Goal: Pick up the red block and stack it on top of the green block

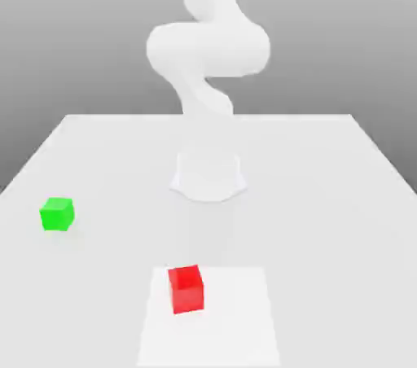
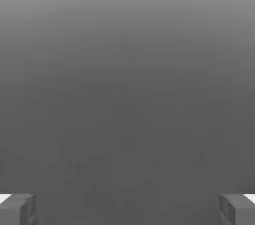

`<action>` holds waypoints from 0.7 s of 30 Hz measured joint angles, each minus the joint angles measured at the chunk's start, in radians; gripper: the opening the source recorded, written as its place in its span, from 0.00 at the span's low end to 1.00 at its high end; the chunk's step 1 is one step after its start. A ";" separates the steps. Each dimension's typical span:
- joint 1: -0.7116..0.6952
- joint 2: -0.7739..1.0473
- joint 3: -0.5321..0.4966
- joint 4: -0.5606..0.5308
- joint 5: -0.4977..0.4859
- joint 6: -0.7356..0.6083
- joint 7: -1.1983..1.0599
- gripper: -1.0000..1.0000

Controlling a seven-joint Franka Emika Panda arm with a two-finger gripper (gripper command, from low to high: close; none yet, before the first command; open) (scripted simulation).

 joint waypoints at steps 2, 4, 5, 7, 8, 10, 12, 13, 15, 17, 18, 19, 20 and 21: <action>-0.025 0.062 0.026 -0.034 -0.046 0.032 0.009 0.50; -0.048 0.123 0.045 -0.066 -0.087 0.062 0.015 0.50; -0.059 0.154 0.052 -0.081 -0.105 0.077 0.017 0.50; -0.078 0.216 0.062 -0.113 -0.141 0.106 0.019 0.50; -0.087 0.247 0.064 -0.128 -0.157 0.121 0.019 0.50; -0.103 0.308 0.066 -0.159 -0.185 0.150 0.017 0.50; -0.115 0.368 0.062 -0.191 -0.208 0.180 0.010 0.50; -0.120 0.398 0.058 -0.207 -0.216 0.195 0.004 0.50; -0.128 0.455 0.048 -0.238 -0.227 0.227 -0.012 0.50; -0.132 0.510 0.036 -0.271 -0.226 0.260 -0.035 0.50; -0.133 0.536 0.030 -0.287 -0.222 0.278 -0.050 0.50; -0.133 0.562 0.023 -0.304 -0.213 0.296 -0.068 0.50; -0.133 0.586 0.018 -0.321 -0.201 0.314 -0.088 0.50; -0.132 0.610 0.013 -0.337 -0.184 0.332 -0.112 0.50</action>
